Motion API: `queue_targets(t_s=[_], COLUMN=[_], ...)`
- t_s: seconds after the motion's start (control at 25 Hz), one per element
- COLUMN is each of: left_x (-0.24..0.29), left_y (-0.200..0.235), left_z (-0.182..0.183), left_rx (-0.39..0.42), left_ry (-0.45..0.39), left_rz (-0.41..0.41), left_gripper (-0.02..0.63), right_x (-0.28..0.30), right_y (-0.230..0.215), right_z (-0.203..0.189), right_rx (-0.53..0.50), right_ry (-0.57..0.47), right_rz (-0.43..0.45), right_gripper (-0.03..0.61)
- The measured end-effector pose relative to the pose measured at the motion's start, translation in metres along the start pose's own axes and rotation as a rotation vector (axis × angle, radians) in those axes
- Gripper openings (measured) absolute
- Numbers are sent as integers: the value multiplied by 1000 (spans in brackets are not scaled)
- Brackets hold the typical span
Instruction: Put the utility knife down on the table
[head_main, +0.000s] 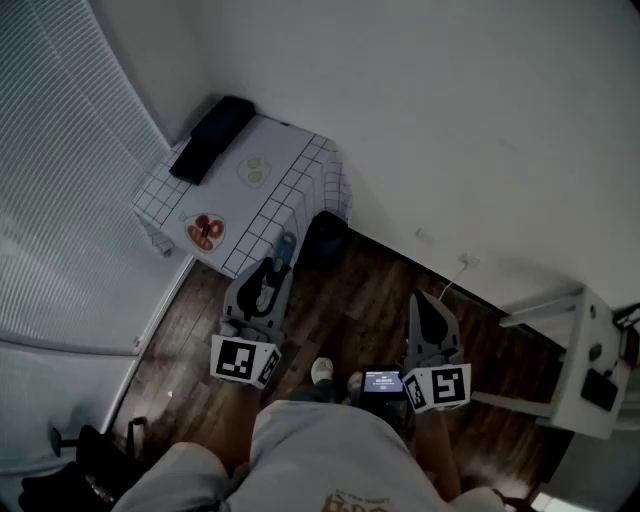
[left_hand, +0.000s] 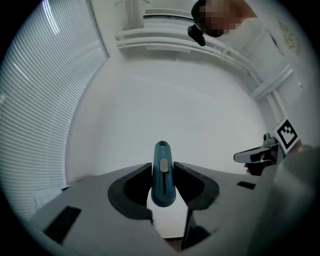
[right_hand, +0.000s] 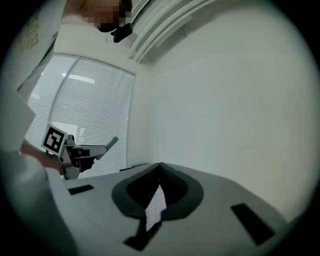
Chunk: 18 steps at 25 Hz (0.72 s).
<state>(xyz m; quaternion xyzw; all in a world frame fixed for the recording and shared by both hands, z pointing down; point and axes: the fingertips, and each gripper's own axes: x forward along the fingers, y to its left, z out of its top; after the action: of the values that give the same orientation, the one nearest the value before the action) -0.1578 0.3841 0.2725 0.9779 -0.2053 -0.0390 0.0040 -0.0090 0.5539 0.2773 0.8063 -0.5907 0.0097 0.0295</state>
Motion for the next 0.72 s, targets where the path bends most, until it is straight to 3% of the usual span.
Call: queue_targets(t_s=[0.16,0.52,0.72], left_x=[-15,-48,-46], left_y=[20,15,2], left_z=[3,6,8], left_rx=[-27,-10,-22], left_ry=[2,23,7], left_rz=[103,277,319], left_gripper=[143,143,143], right_x=[25,56,52], right_y=[20,33,21], right_z=[-3,-11,-13], right_rx=[14,87,85], right_ry=[-12,5,3], right_rz=[102,328,367], right_gripper=[8,8,8])
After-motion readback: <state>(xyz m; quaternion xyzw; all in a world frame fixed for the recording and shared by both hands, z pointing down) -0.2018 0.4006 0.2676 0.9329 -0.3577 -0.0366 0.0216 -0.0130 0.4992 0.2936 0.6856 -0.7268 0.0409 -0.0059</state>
